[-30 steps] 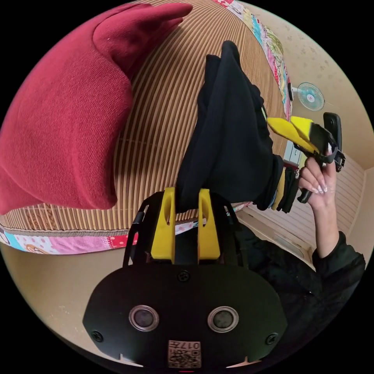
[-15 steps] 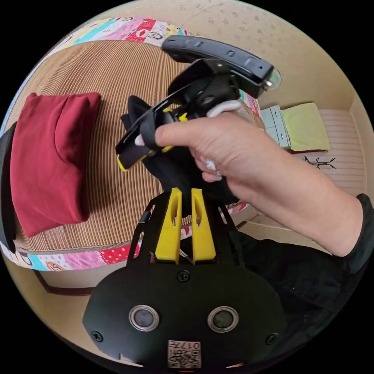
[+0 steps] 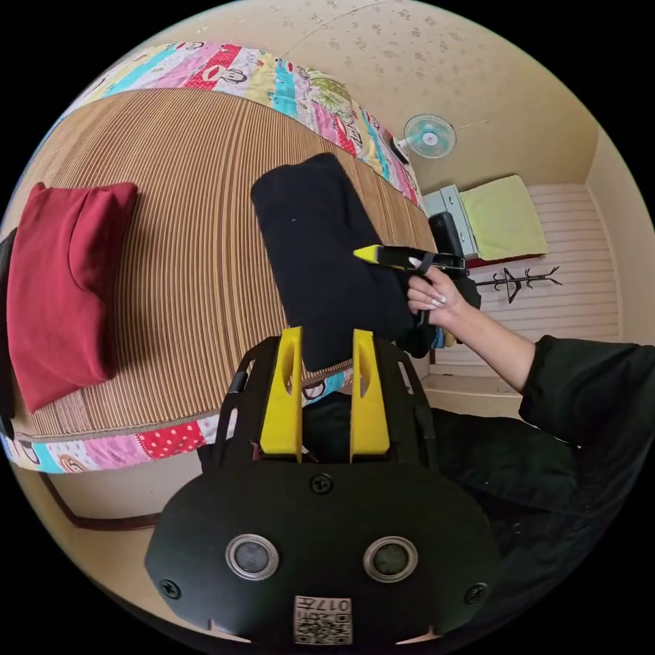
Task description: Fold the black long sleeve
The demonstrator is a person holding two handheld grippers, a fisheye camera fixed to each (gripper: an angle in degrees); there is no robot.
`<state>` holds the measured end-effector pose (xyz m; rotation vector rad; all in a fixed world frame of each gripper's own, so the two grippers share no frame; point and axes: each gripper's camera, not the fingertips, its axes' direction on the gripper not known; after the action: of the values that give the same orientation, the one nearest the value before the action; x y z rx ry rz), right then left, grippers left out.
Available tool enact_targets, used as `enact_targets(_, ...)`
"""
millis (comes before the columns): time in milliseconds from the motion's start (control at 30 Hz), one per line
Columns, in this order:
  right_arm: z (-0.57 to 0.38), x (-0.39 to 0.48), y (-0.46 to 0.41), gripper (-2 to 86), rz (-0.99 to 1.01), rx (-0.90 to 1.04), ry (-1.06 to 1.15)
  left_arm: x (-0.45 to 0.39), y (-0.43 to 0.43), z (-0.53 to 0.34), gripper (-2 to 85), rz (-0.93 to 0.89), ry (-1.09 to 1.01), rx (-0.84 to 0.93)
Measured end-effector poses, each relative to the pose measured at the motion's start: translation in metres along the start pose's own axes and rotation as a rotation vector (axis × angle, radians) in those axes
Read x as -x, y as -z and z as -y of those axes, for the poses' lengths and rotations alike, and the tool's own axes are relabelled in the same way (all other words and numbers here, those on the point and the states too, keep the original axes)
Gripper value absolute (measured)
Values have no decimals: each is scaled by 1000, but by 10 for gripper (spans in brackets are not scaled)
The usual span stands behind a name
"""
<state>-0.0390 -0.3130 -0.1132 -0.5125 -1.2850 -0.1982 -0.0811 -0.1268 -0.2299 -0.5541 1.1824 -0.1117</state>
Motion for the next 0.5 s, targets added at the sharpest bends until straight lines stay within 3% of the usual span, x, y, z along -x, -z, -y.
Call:
enact_targets(167, -87, -65, 96, 35, -45, -170, -199, 20, -31, -3, 112, -29, 56, 58)
enact_targets(300, -134, -109, 123, 39, -207, -84, -430, 26, -81, 20, 128, -106, 67, 110)
enact_targets(500, -184, -94, 147, 85, -162, -62, -461, 49, -168, 60, 166, -112, 115, 275)
